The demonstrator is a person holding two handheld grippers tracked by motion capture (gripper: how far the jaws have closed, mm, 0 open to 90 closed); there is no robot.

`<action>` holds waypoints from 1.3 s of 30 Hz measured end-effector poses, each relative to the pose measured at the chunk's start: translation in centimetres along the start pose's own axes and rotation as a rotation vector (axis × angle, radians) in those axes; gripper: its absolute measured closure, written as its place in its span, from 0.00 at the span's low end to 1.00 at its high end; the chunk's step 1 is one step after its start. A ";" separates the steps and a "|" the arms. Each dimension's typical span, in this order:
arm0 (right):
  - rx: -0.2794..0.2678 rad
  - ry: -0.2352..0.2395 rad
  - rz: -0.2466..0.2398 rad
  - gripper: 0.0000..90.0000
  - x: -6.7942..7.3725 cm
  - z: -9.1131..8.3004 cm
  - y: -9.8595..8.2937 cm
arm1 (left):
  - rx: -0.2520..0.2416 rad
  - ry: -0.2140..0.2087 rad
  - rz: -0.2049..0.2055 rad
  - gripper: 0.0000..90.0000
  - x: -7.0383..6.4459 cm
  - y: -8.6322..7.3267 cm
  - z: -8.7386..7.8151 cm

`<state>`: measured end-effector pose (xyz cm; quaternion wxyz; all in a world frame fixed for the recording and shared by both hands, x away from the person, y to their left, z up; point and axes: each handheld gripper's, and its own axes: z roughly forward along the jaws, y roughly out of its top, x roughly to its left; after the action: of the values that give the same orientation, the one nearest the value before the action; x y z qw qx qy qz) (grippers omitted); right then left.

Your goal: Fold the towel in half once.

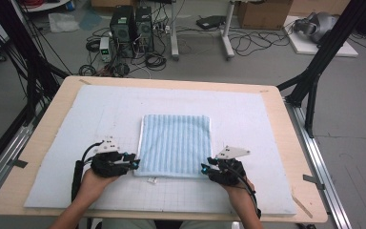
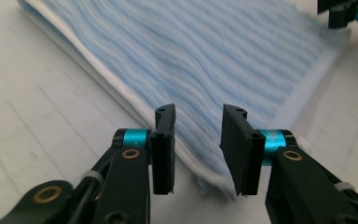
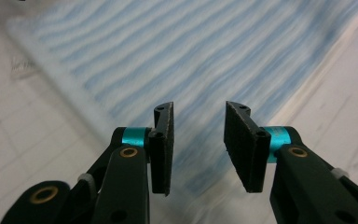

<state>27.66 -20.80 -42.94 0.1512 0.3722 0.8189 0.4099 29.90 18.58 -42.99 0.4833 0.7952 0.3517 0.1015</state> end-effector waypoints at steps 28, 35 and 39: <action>0.075 -0.190 0.129 0.88 -10.2 10.4 7.4 | 0.052 0.191 -0.089 0.87 9.6 6.6 11.4; 0.051 -0.183 0.176 0.87 -11.0 10.3 6.9 | 0.058 0.230 -0.069 0.91 9.5 6.5 11.6; 0.042 -0.183 0.223 0.81 -11.1 9.9 6.9 | 0.041 0.221 -0.090 0.82 9.7 6.6 11.2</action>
<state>43.98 -20.77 -44.27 0.1710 0.4997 0.7637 0.3712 45.60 15.29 -44.92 0.4292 0.7722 0.4405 0.1596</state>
